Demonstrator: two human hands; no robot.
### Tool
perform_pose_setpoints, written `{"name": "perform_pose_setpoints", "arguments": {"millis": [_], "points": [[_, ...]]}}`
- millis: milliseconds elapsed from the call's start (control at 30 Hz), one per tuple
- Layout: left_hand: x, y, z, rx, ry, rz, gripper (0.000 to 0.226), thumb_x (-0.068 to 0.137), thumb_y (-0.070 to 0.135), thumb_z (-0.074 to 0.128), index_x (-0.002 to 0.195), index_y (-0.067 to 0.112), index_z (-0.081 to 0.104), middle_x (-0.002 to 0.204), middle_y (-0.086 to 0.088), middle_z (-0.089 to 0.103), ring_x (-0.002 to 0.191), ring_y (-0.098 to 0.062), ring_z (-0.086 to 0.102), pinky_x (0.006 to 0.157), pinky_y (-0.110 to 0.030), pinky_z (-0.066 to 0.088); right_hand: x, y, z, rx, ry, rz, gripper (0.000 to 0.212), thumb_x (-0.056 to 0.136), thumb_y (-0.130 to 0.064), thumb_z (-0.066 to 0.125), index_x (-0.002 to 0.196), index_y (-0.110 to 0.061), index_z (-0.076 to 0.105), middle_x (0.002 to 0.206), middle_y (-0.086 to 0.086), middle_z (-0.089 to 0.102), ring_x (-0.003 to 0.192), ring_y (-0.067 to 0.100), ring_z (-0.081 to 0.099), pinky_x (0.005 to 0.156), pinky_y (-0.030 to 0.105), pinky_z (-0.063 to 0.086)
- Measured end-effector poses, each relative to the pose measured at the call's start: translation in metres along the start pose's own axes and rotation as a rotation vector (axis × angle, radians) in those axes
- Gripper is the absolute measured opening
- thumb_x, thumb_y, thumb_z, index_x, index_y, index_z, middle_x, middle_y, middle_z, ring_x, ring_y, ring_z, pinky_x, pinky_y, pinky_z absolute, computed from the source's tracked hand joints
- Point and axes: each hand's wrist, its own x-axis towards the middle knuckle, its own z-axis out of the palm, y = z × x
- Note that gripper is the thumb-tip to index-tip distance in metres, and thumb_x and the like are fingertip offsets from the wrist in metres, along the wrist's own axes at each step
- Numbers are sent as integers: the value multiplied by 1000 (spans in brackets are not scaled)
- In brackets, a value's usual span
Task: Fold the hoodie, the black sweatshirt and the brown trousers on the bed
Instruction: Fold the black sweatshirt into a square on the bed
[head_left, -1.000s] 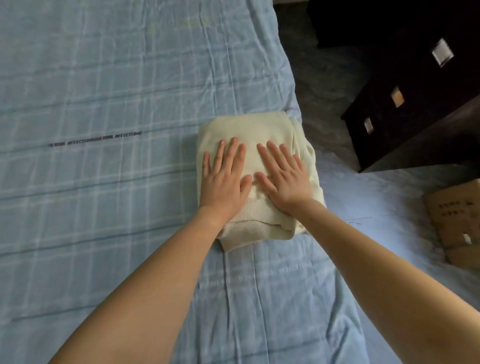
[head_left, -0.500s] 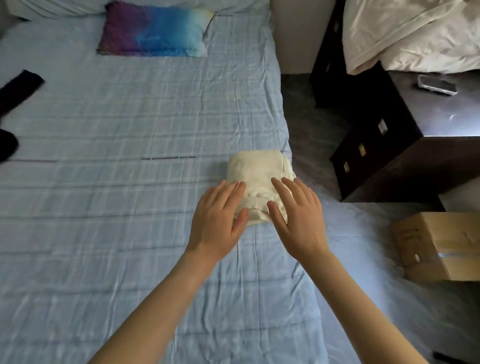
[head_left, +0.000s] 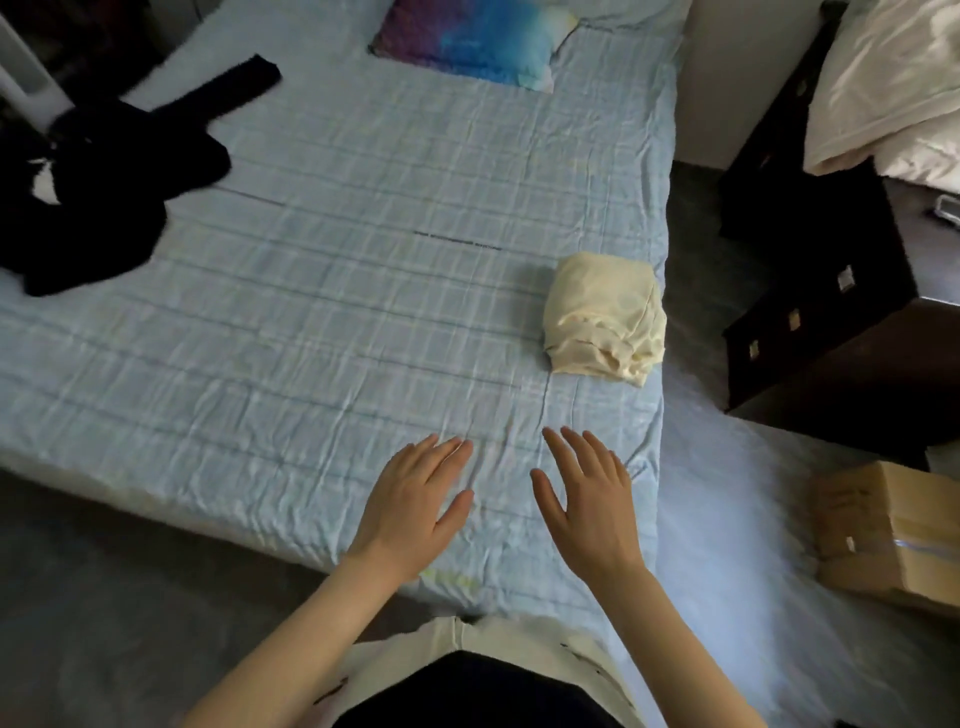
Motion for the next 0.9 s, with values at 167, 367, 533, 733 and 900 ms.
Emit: {"name": "perform_pose_setpoints", "arguments": {"millis": [167, 367, 533, 733, 900], "points": [[-18, -21, -48, -41, 246, -139, 55, 99, 41, 36, 142, 11, 50, 143, -7, 54, 135, -28, 47, 111, -46, 38, 26, -58, -4, 7, 3, -187, 62, 98, -56, 31, 147, -21, 49, 150, 8, 50, 144, 33, 37, 117, 51, 31], [-109, -83, -107, -41, 508, -382, 54, 98, 41, 40, 141, 11, 51, 142, -7, 54, 134, -29, 48, 110, -48, 38, 40, -189, 21, 14, -22, -533, 60, 99, -52, 36, 146, -19, 51, 146, 10, 53, 140, 36, 42, 112, 55, 36], [-217, -168, -117, -22, 559, -537, 52, 98, 40, 42, 139, 10, 54, 140, -7, 56, 132, -28, 50, 109, -47, 38, 8, -303, 95, 26, -100, -683, 60, 98, -50, 39, 144, -15, 54, 143, 13, 56, 136, 39, 47, 108, 56, 40], [-336, -287, -140, 9, 470, -661, 54, 96, 42, 39, 137, 10, 56, 137, -8, 59, 129, -31, 52, 107, -48, 41, -37, -429, 190, 17, -212, -677, 63, 96, -52, 36, 145, -17, 53, 144, 11, 56, 133, 36, 49, 109, 52, 38], [-378, -367, -192, -23, 481, -685, 56, 98, 43, 35, 140, 11, 53, 141, -6, 56, 133, -28, 48, 111, -46, 37, -38, -514, 214, 28, -192, -642, 60, 98, -52, 37, 145, -19, 52, 143, 8, 56, 132, 32, 50, 108, 48, 39]]}}
